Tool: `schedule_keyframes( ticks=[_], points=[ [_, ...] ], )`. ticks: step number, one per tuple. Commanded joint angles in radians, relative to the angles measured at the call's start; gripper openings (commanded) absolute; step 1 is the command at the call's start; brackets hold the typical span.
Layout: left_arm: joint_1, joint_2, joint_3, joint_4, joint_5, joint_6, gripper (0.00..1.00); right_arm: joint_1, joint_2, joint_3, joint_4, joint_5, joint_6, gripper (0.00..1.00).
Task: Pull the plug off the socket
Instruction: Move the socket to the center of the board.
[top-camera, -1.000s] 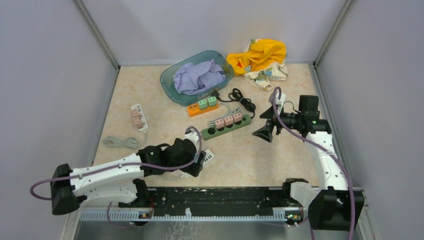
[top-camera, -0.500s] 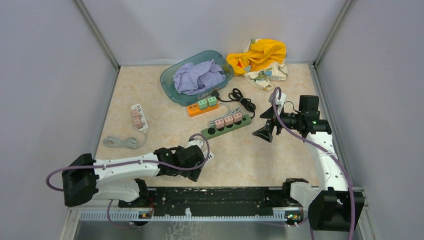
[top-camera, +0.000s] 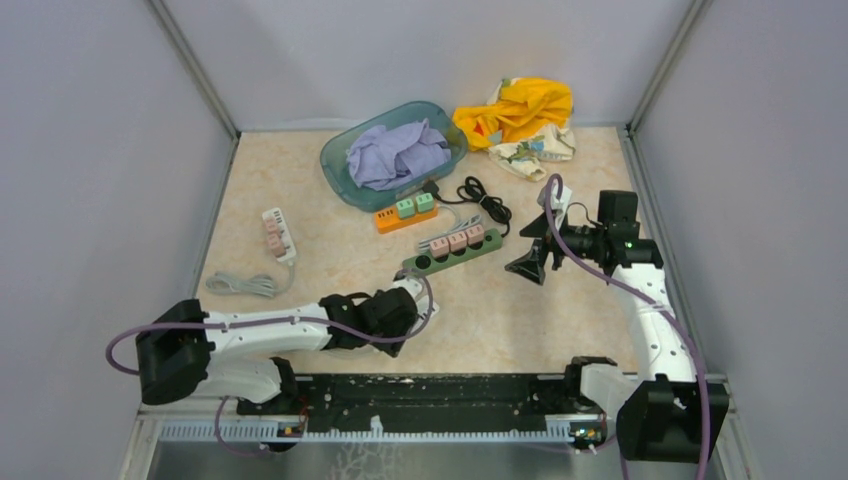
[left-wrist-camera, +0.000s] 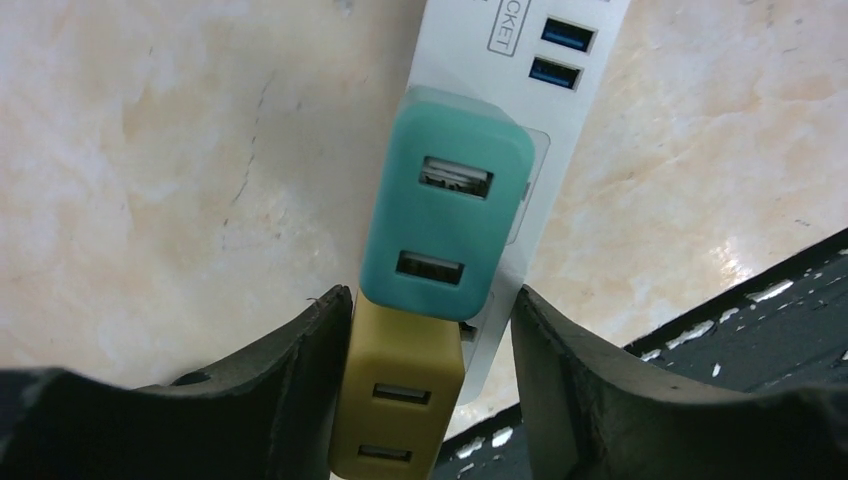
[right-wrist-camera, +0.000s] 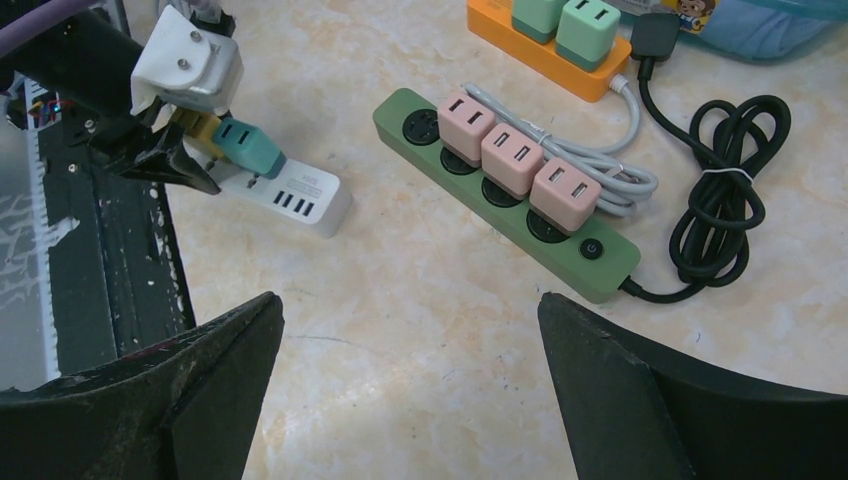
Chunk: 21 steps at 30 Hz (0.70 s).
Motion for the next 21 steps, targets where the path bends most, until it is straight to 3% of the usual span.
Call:
schedule_keyframes(
  ticks=[1, 7, 12, 14, 18, 21],
  points=[
    [-0.033, 0.090, 0.033, 0.173, 0.071, 0.167, 0.28, -0.004, -0.005, 0.016, 0.013, -0.042, -0.027, 0.99],
    [-0.084, 0.226, 0.111, 0.440, 0.157, 0.447, 0.27, -0.003, -0.008, 0.015, -0.027, -0.081, -0.081, 0.99],
    [-0.087, 0.358, 0.136, 0.637, 0.238, 0.582, 0.33, -0.003, -0.006, 0.012, -0.041, -0.072, -0.115, 0.98],
    [-0.086, 0.409, 0.182, 0.638, 0.236, 0.589, 0.42, -0.003, -0.001, 0.015, -0.049, -0.073, -0.124, 0.98],
    [-0.086, 0.454, 0.239, 0.641, 0.192, 0.538, 0.74, -0.004, 0.014, 0.024, -0.071, -0.072, -0.146, 0.98],
    [-0.086, 0.412, 0.224, 0.667, 0.169, 0.501, 0.85, -0.003, 0.011, 0.021, -0.079, -0.060, -0.163, 0.97]
  ],
)
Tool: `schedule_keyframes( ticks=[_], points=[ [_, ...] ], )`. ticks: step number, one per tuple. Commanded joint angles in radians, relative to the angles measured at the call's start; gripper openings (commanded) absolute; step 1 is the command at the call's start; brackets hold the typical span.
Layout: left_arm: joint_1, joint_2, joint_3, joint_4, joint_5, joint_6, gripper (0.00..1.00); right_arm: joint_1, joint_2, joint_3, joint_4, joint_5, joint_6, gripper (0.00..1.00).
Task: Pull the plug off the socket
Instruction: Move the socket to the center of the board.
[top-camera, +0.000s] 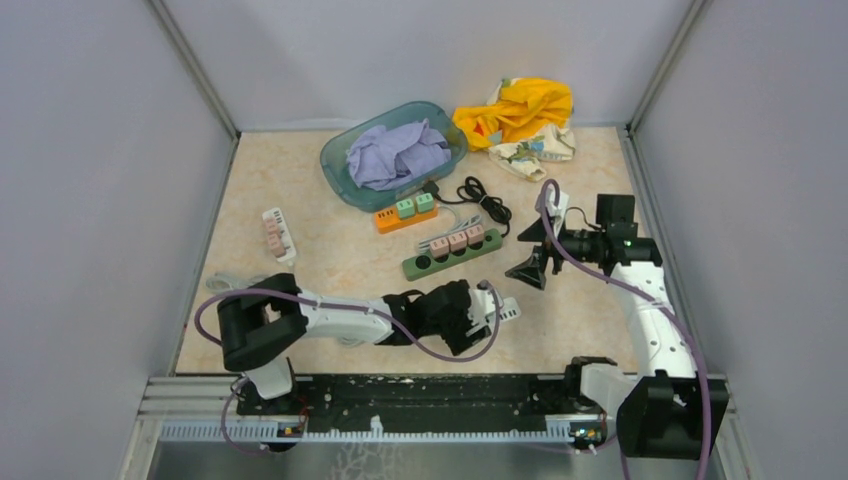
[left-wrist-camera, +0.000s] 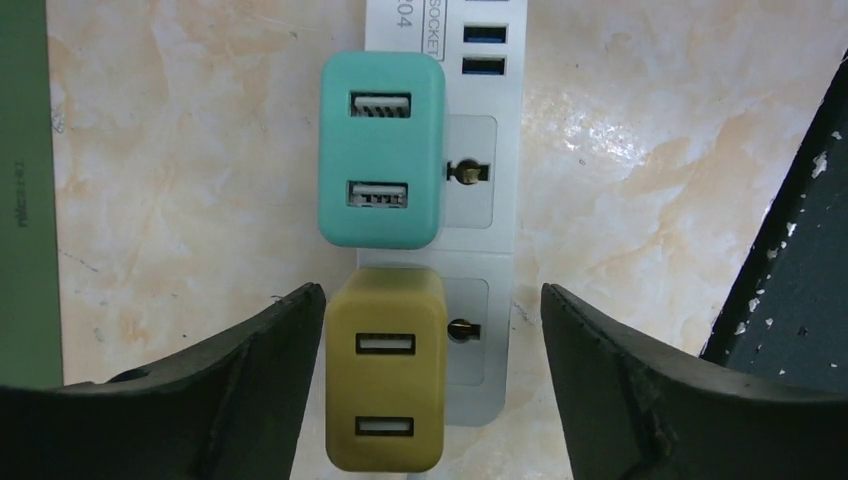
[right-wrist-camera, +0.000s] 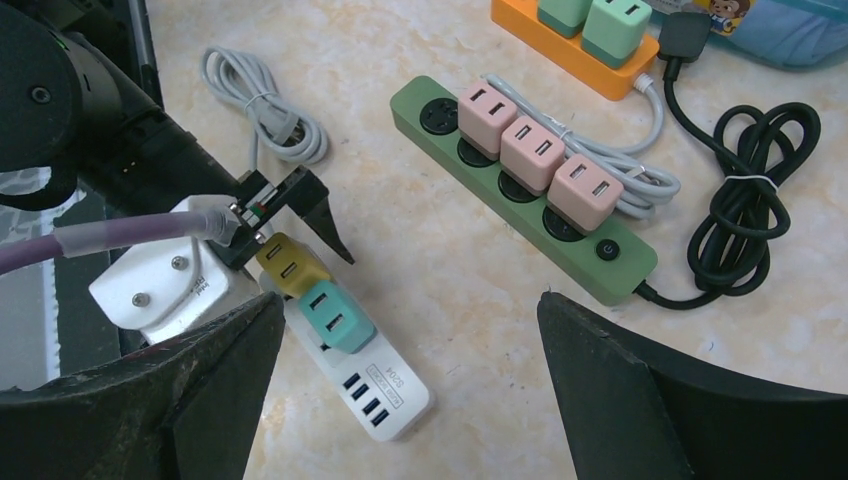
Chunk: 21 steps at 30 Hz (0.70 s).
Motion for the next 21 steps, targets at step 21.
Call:
schedule_keyframes(
  ticks=[21],
  points=[
    [-0.009, -0.748, -0.473, 0.365, -0.014, -0.053, 1.00, 0.000, 0.003, 0.010, -0.110, -0.098, -0.235, 0.96]
  ],
)
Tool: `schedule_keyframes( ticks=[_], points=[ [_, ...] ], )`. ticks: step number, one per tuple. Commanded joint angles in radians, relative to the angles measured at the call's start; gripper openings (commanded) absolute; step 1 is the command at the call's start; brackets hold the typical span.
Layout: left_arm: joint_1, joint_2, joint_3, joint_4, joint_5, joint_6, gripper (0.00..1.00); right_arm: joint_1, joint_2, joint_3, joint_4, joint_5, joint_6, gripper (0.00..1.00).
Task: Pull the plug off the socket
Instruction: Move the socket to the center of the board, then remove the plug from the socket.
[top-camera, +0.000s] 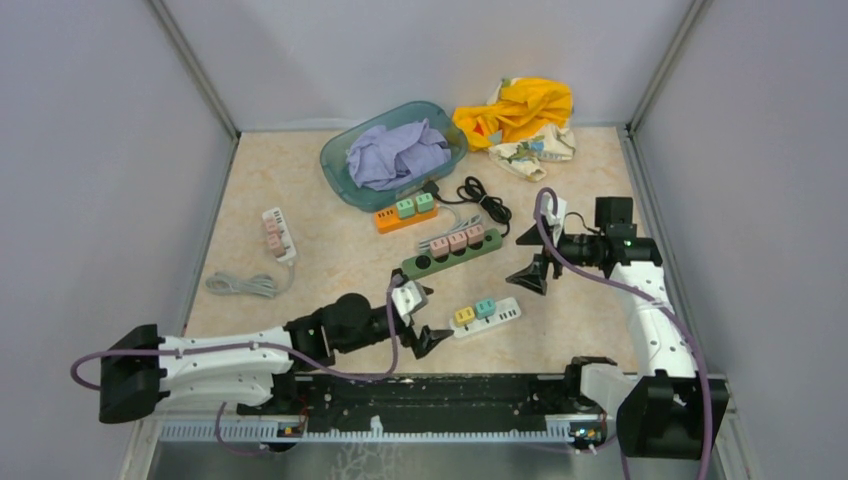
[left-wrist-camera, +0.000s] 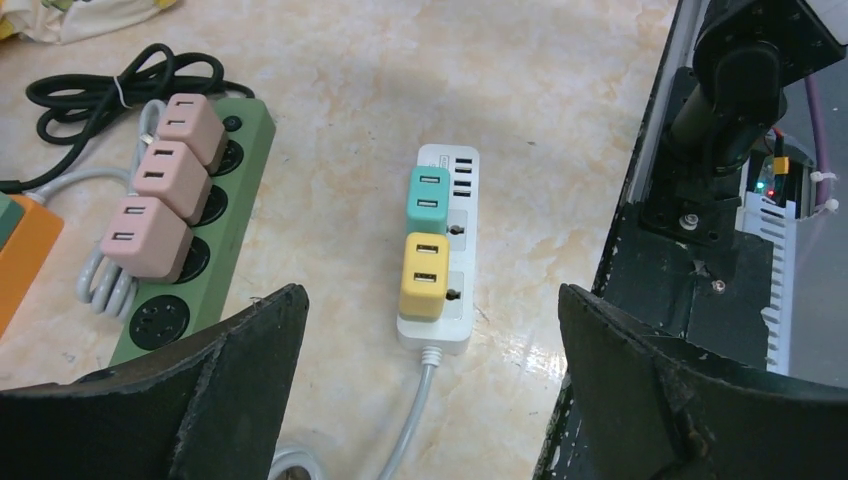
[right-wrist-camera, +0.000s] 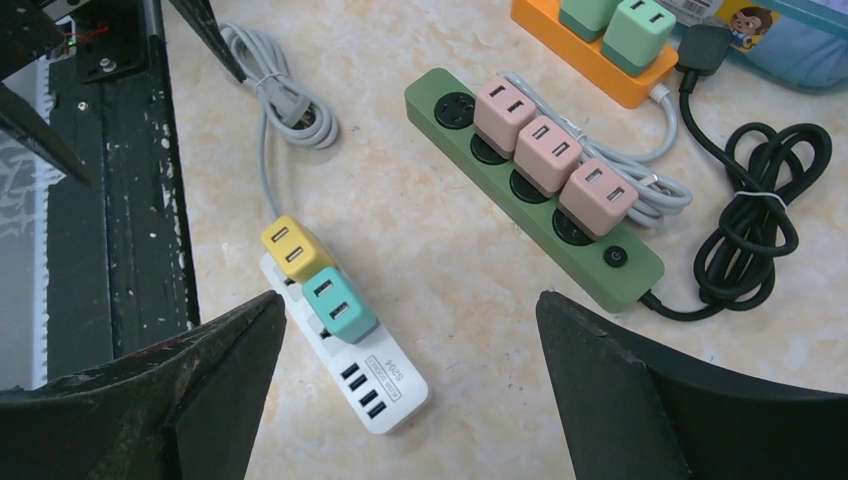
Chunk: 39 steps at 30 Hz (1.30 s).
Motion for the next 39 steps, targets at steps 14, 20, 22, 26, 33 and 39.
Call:
schedule_keyframes(
  ticks=[14, 20, 22, 26, 33, 39],
  points=[
    [-0.005, -0.062, -0.269, 0.369, -0.020, -0.005, 1.00, 0.000, 0.014, -0.019, -0.311, -0.188, -0.548, 0.99],
    [-0.005, -0.037, -0.298, 0.420, -0.017, -0.009, 1.00, 0.000, 0.017, -0.035, -0.346, -0.195, -0.619, 0.99],
    [-0.005, -0.035, -0.305, 0.427, -0.013, -0.011, 1.00, 0.000, 0.017, -0.042, -0.337, -0.191, -0.619, 0.99],
    [-0.004, -0.033, -0.319, 0.443, 0.016, -0.003, 1.00, 0.034, 0.019, -0.060, -0.282, -0.164, -0.567, 0.98],
    [-0.003, -0.033, -0.337, 0.450, 0.019, 0.034, 1.00, 0.229, 0.059, -0.068, -0.164, 0.003, -0.464, 0.88],
    [-0.003, -0.013, -0.338, 0.453, 0.024, 0.030, 0.98, 0.355, 0.071, -0.101, -0.025, 0.114, -0.314, 0.79]
  ],
)
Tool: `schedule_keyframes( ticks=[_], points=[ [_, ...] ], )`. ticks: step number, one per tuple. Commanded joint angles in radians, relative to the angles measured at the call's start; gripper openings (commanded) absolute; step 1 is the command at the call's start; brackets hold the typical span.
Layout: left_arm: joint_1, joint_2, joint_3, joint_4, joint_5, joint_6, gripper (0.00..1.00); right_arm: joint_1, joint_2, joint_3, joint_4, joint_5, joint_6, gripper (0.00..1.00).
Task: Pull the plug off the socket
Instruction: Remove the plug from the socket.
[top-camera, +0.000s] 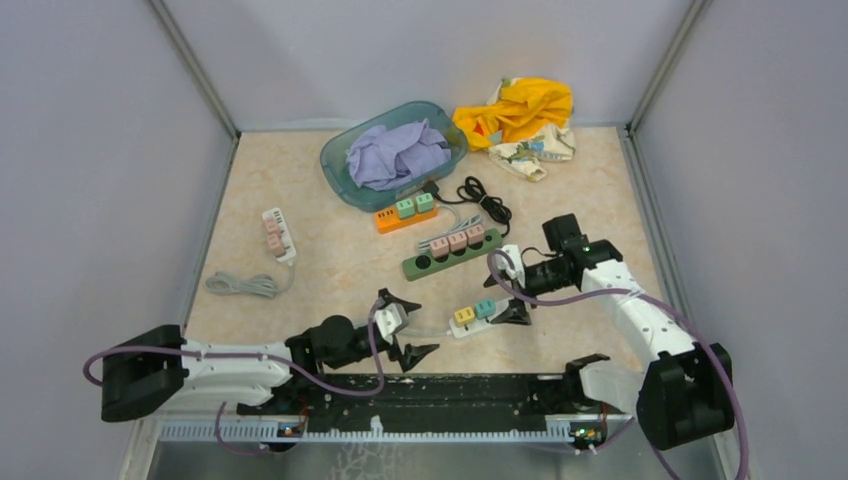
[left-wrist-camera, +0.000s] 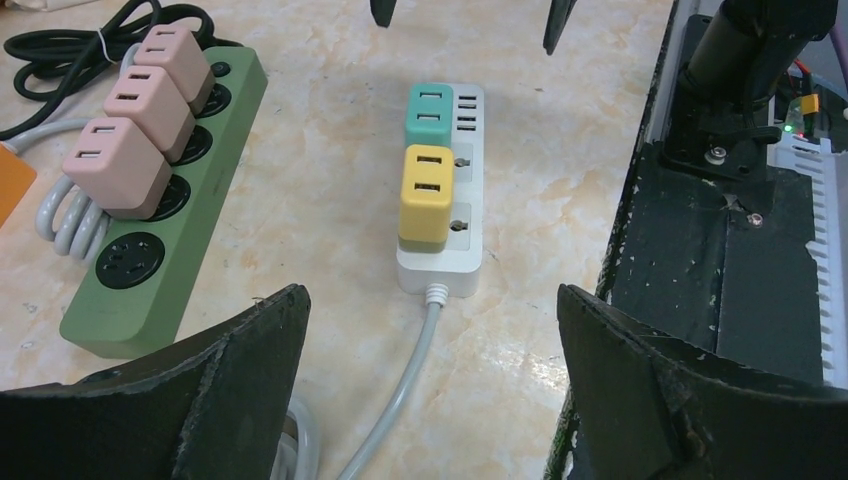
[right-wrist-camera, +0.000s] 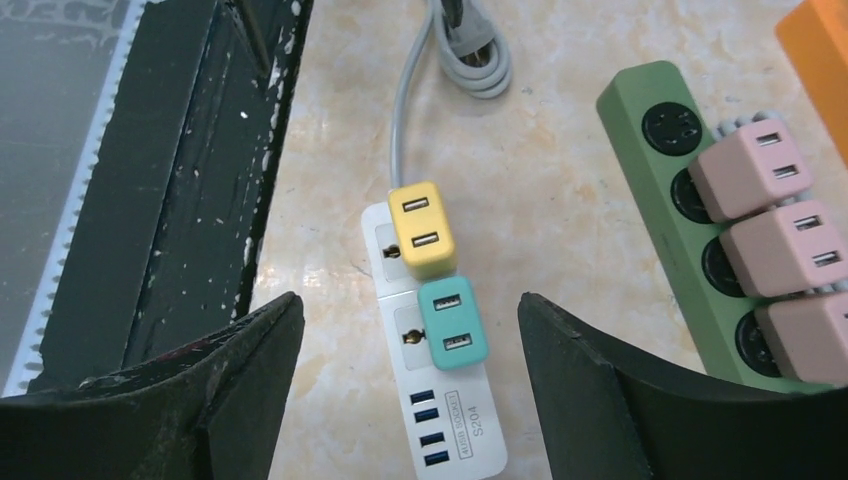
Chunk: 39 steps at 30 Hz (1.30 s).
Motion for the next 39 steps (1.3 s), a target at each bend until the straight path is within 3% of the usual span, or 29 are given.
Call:
schedule_keyframes(
  ticks=[1, 5, 12, 20, 22, 24, 26, 33, 39],
  points=[
    [-0.003, 0.023, 0.000, 0.042, 0.021, 0.004, 0.97, 0.090, 0.009, -0.016, 0.164, 0.098, 0.119, 0.78],
    [-0.003, 0.062, 0.026, 0.043, 0.029, -0.005, 0.92, 0.153, 0.030, -0.039, 0.288, 0.225, 0.245, 0.71],
    [-0.003, 0.160, 0.089, 0.037, 0.047, -0.003, 0.89, 0.217, 0.072, -0.061, 0.324, 0.325, 0.250, 0.65],
    [-0.003, 0.255, 0.126, 0.079, 0.064, -0.020, 0.88, 0.276, 0.130, -0.070, 0.334, 0.417, 0.223, 0.49],
    [-0.003, 0.277, 0.133, 0.094, 0.066, -0.026, 0.88, 0.279, 0.134, -0.071, 0.330, 0.425, 0.208, 0.39],
    [-0.003, 0.298, 0.144, 0.115, 0.053, -0.036, 0.88, 0.281, 0.134, -0.068, 0.315, 0.422, 0.182, 0.22],
    [-0.003, 0.320, 0.160, 0.125, 0.053, -0.042, 0.88, 0.285, 0.130, -0.069, 0.300, 0.408, 0.160, 0.15],
    [-0.003, 0.412, 0.193, 0.202, 0.074, 0.032, 0.87, 0.288, 0.110, -0.062, 0.273, 0.375, 0.132, 0.01],
    [-0.002, 0.524, 0.149, 0.430, 0.093, 0.191, 0.77, 0.288, 0.098, -0.055, 0.226, 0.303, 0.088, 0.00]
  ],
)
